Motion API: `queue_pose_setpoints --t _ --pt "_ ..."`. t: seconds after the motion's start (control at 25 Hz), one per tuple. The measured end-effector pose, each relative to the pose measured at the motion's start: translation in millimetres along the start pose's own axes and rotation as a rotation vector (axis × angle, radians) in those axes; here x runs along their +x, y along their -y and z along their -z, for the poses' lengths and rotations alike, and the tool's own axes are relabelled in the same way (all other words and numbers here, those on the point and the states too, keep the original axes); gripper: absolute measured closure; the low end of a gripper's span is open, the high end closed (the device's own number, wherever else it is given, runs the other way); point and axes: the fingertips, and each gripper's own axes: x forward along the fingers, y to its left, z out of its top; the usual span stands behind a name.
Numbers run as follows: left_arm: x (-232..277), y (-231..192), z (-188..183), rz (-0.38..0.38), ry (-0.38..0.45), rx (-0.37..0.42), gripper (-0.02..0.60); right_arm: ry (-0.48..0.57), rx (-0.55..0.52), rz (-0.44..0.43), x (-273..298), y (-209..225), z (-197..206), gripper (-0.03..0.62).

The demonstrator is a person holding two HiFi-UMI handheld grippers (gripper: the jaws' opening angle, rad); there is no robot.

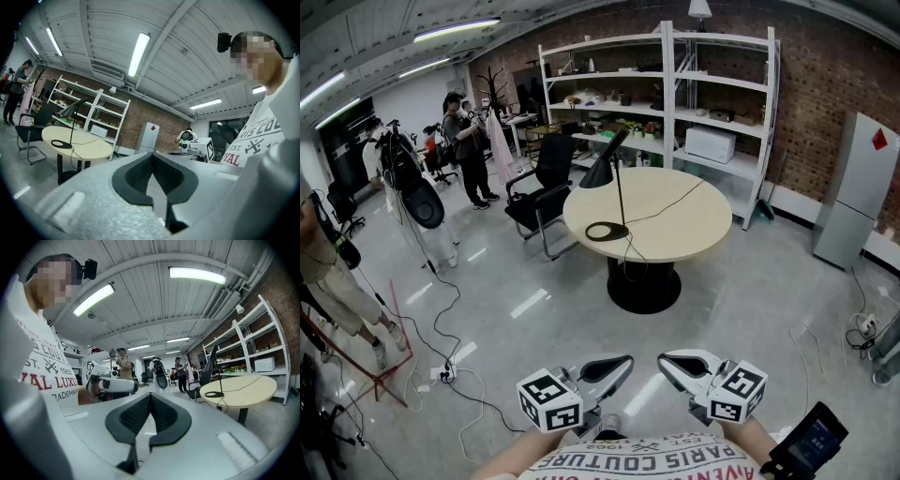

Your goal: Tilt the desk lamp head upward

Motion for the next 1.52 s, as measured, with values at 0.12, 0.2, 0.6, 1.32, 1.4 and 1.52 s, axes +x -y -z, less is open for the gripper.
queue_pose_setpoints --t 0.12,0.2,0.6,1.32,1.4,1.52 --pt "0 6 -1 0.002 0.0 0.005 0.584 0.007 -0.005 0.002 -4 -4 -4 0.588" --pt "0 9 -3 0.004 0.001 0.004 0.584 0.015 -0.005 0.001 -6 -6 -7 0.588" --pt "3 3 0 0.009 0.003 -0.02 0.584 0.017 0.003 -0.009 -3 -2 -3 0.588" --pt "50 -84 -8 0.047 0.006 -0.091 0.584 -0.004 0.037 0.029 40 79 2 0.588" --pt "55 -109 -14 0.04 0.012 -0.106 0.584 -0.007 0.046 0.033 54 98 0 0.588" --pt "66 -150 -26 0.031 0.021 -0.12 0.584 -0.02 0.059 0.034 79 129 -2 0.588"
